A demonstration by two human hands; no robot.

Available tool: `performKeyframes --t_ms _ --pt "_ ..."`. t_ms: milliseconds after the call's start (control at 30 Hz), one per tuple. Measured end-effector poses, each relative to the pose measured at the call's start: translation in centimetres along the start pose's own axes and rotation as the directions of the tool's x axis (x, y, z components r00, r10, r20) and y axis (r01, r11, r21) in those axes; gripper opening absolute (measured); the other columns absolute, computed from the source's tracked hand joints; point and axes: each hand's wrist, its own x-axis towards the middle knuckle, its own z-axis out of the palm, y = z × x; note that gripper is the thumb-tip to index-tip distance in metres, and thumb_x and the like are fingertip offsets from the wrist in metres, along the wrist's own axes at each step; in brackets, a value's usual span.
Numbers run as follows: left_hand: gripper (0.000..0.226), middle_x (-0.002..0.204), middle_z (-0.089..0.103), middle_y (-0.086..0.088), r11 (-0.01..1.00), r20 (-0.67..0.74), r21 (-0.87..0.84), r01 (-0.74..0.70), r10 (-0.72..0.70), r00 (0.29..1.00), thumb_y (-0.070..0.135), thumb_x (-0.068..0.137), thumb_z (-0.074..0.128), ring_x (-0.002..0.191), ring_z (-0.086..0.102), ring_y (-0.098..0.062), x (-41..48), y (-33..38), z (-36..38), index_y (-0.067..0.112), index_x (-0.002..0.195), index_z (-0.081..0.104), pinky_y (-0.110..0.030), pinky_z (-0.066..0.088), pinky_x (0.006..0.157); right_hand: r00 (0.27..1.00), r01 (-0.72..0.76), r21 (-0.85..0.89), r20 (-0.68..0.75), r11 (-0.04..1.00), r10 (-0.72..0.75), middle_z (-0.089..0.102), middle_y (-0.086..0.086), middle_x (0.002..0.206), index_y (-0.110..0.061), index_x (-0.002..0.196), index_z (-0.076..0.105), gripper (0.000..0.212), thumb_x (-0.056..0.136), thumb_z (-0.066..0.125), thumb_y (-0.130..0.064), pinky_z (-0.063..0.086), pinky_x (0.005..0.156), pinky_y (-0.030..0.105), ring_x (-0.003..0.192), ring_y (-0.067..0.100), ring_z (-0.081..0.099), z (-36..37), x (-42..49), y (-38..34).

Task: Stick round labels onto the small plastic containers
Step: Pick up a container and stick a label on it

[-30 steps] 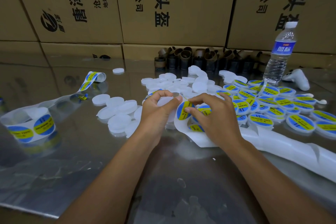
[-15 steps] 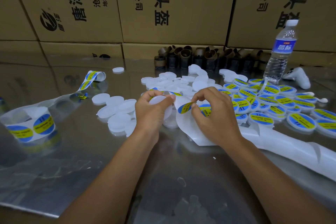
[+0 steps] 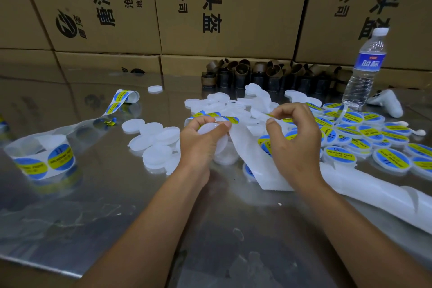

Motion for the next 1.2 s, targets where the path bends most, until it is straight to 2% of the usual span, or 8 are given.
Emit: performKeyframes --t_ms 133,200,367,467,567,633,867,1200 --pt "0.022 0.064 0.069 0.013 0.998 0.097 -0.048 0.033 -0.028 0.995 0.013 0.074 0.078 0.061 0.067 -0.006 -0.1 0.1 0.1 0.024 0.077 0.059 -0.014 0.047 0.051 0.995 -0.098 0.151 -0.017 0.984 0.101 0.057 -0.007 0.086 -0.03 0.076 0.054 0.019 0.076 0.055 -0.012 0.044 0.081 0.023 0.082 0.008 0.055 -0.1 0.1 -1.2" --pt "0.021 0.068 0.071 0.007 0.996 0.13 -0.07 0.049 -0.04 0.991 0.008 0.075 0.077 0.065 0.071 -0.012 -0.2 0.2 0.2 0.021 0.08 0.06 -0.015 0.049 0.053 0.984 -0.171 0.276 0.0 0.946 0.178 0.059 -0.006 0.081 -0.028 0.074 0.056 0.02 0.076 0.057 -0.009 0.045 0.076 0.02 0.078 0.005 0.057 -0.1 0.3 -1.7" --pt "0.003 0.085 0.073 -0.002 0.988 0.241 -0.116 0.105 -0.075 0.968 0.012 0.087 0.065 0.079 0.072 -0.021 -0.5 0.5 0.5 0.014 0.089 0.064 -0.028 0.053 0.074 0.822 -0.568 0.612 0.391 0.551 0.414 0.065 -0.001 0.07 -0.025 0.065 0.064 0.036 0.087 0.052 0.0 0.05 0.063 0.021 0.066 0.012 0.061 0.1 0.1 -2.1" --pt "0.04 0.113 0.065 -0.018 0.968 0.308 -0.153 0.199 -0.145 0.94 0.033 0.097 0.048 0.096 0.062 -0.028 -0.6 0.8 0.7 0.002 0.119 0.06 -0.038 0.045 0.09 0.741 -0.671 0.592 0.554 0.447 0.379 0.064 0.003 0.07 -0.019 0.07 0.063 0.023 0.083 0.054 -0.003 0.048 0.057 0.02 0.059 0.014 0.056 0.2 0.0 -2.1" --pt "0.056 0.106 0.064 -0.016 0.932 0.361 -0.197 0.303 -0.218 0.907 0.046 0.1 0.029 0.092 0.06 -0.024 -0.5 1.1 0.5 0.003 0.122 0.055 -0.034 0.045 0.086 0.688 -0.721 0.53 0.622 0.446 0.373 0.06 0.0 0.063 -0.019 0.069 0.061 0.013 0.073 0.067 -0.008 0.042 0.052 0.017 0.052 0.011 0.047 0.4 -0.2 -2.0" --pt "0.058 0.096 0.068 -0.014 0.911 0.384 -0.236 0.338 -0.232 0.894 0.048 0.1 0.024 0.088 0.063 -0.023 -0.2 1.1 0.4 0.004 0.112 0.058 -0.032 0.048 0.082 0.674 -0.723 0.445 0.621 0.528 0.401 0.059 -0.004 0.058 -0.019 0.068 0.061 0.015 0.077 0.069 -0.01 0.04 0.049 0.015 0.048 0.008 0.043 0.6 -0.6 -1.8" --pt "0.059 0.082 0.074 -0.009 0.879 0.42 -0.301 0.369 -0.225 0.879 0.051 0.099 0.024 0.074 0.072 -0.02 0.3 0.7 0.3 0.007 0.094 0.063 -0.027 0.059 0.063 0.743 -0.63 0.255 0.47 0.733 0.476 0.058 -0.008 0.046 -0.012 0.07 0.063 0.014 0.075 0.076 -0.014 0.037 0.043 0.009 0.038 0.0 0.048 1.0 -1.0 -1.6" --pt "0.056 0.085 0.074 -0.007 0.902 0.459 -0.256 0.346 -0.202 0.865 0.049 0.099 0.024 0.078 0.072 -0.018 0.2 0.6 0.5 0.008 0.097 0.063 -0.027 0.059 0.067 0.708 -0.699 0.279 0.402 0.659 0.581 0.053 -0.007 0.039 -0.009 0.068 0.061 0.017 0.077 0.075 -0.008 0.039 0.04 0.009 0.035 0.001 0.049 1.1 -1.0 -1.6"
